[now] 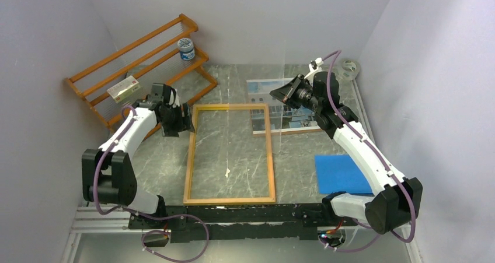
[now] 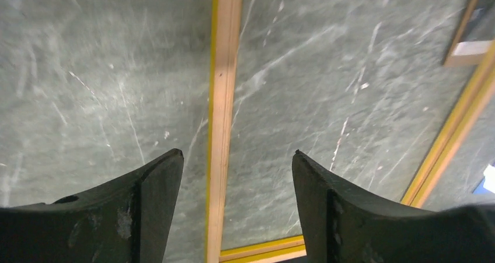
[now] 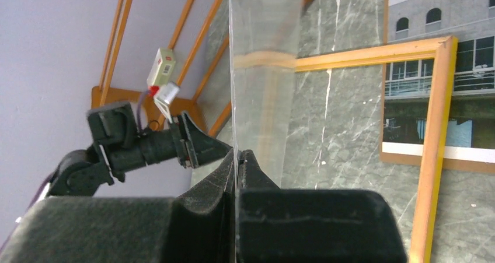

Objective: Put the photo into the frame
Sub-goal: Move the photo frame to the center of the board, then place the photo frame item in the photo frame.

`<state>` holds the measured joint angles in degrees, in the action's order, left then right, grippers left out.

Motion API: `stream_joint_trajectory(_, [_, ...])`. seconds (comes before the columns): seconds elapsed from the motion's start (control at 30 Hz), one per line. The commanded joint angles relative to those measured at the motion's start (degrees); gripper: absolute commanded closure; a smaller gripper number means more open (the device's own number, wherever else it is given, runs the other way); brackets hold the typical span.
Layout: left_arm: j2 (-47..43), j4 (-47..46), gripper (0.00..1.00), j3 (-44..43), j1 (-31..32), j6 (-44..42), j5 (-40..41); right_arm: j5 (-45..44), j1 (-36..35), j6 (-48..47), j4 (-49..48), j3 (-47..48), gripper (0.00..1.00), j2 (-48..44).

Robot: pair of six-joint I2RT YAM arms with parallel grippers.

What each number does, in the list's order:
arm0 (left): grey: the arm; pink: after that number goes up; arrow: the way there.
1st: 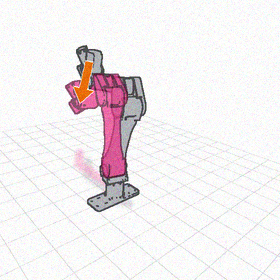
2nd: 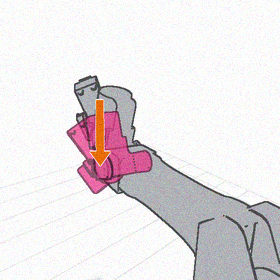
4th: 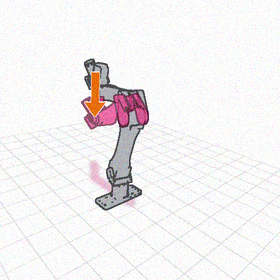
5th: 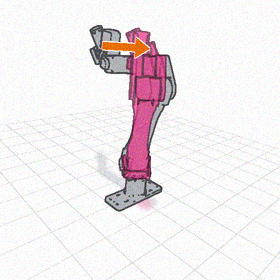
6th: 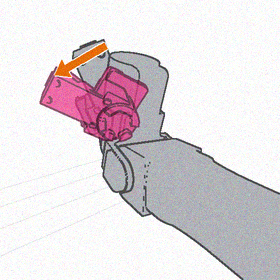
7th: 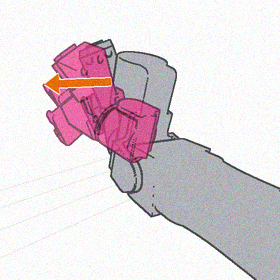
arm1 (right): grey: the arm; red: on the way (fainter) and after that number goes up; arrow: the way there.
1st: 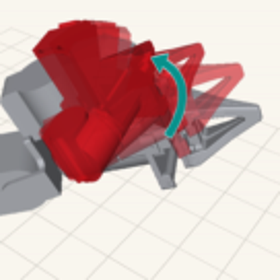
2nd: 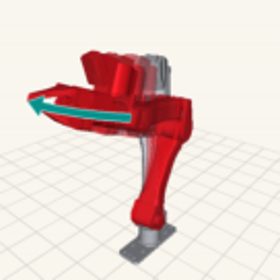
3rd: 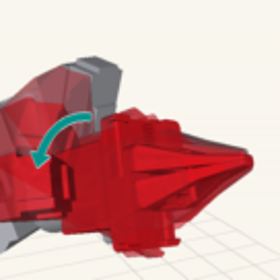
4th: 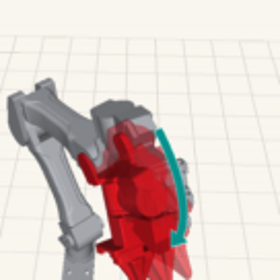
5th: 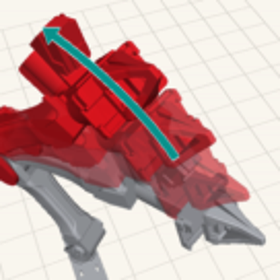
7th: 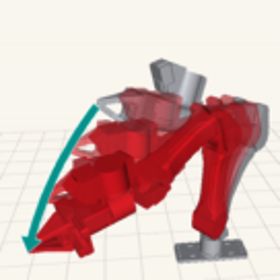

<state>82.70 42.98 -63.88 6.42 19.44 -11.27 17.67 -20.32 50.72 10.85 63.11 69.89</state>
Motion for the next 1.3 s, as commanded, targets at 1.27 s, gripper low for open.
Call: stream_joint_trajectory(1.27, [11.23, -10.20, 0.46, 6.41, -0.17, 9.45, -8.42, 8.86, -1.63, 9.99, -9.43, -6.66, 1.00, -0.83])
